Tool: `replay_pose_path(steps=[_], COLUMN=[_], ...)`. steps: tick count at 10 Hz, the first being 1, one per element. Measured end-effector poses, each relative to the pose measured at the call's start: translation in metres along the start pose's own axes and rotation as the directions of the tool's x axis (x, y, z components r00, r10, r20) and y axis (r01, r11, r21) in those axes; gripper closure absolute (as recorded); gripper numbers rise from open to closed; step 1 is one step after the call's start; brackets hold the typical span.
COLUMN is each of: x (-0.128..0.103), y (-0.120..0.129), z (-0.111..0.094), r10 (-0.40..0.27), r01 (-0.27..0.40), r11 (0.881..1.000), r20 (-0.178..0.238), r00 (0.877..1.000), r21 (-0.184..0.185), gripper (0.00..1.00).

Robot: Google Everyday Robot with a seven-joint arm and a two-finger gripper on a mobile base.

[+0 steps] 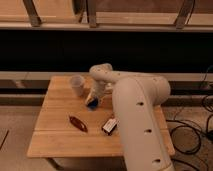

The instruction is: Wipe the white sponge on the table

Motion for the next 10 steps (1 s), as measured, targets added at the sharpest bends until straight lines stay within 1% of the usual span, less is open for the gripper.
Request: replay_pose_path(steps=[1, 2, 3, 4, 5, 6, 7, 9, 10], x=[0.006, 0.018, 0.036, 0.048, 0.061, 0.065, 0.065, 0.065, 0.065], y=[0.016, 0.036, 0.049, 0.050, 0.046, 0.044, 0.044, 0.044, 0.044], z=[0.003, 0.007, 0.010, 0.011, 0.011, 0.011, 0.011, 0.011, 0.011], r10=[-0.026, -0.060, -0.089, -0.096, -0.091, -0.087, -0.087, -0.087, -0.087], r01=[0.025, 0.059, 0.085, 0.092, 0.089, 0.086, 0.085, 0.085, 0.085], r11=[0.999, 0.997, 0.995, 0.995, 0.996, 0.996, 0.996, 0.996, 0.996], r20=[-0.012, -0.030, -0.061, -0.081, -0.100, -0.107, -0.107, -0.107, -0.107], r00=[1.000, 0.998, 0.994, 0.992, 0.991, 0.990, 0.990, 0.990, 0.990], r21=[-0.022, -0.046, -0.054, -0.045, -0.025, -0.017, -0.017, -0.017, -0.017], gripper=[1.00, 1.00, 1.00, 1.00, 1.00, 0.97, 0.91, 0.69, 0.59])
